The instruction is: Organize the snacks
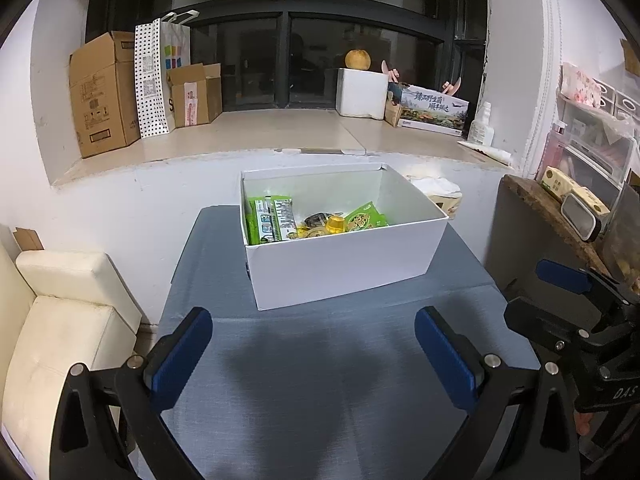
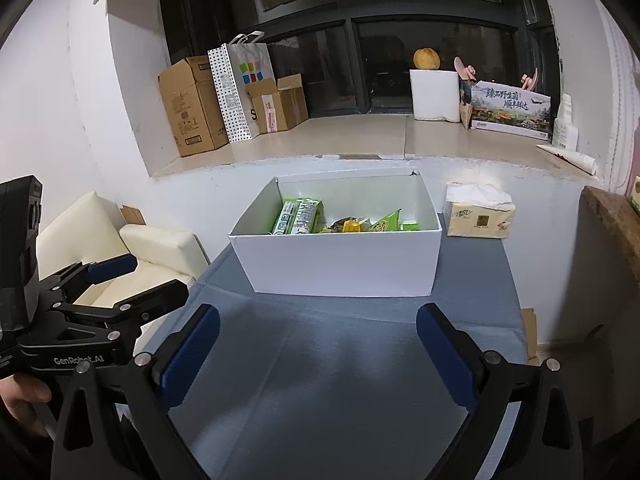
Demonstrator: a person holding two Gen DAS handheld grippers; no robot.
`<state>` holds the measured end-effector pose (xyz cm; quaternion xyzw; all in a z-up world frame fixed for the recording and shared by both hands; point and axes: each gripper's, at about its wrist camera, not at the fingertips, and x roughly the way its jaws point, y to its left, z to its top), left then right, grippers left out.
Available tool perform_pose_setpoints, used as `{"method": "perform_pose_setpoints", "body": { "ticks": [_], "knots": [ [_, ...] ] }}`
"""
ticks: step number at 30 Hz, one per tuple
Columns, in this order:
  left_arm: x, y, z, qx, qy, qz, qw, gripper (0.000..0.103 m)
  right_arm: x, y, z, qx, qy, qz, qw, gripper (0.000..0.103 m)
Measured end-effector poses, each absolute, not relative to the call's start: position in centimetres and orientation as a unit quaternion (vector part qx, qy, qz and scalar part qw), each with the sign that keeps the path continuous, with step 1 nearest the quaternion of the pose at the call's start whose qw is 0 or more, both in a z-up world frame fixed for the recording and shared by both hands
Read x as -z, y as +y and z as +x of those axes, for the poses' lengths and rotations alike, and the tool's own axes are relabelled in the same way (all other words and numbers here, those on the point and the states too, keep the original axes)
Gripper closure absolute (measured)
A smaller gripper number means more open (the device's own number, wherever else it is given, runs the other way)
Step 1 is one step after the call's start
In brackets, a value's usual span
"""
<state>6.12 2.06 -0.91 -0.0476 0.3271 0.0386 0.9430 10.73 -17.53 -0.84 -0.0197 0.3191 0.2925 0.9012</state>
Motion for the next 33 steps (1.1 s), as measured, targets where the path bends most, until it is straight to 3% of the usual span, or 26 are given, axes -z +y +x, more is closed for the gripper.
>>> {"method": "perform_pose_setpoints", "body": {
  "ticks": [33],
  "knots": [
    [1.07,1.72,6.35,-0.042,0.333,-0.043,0.941,0.0,0.91,-17.96,10.66,-0.293,0.326,-0.01,0.899,0.001]
  ]
}}
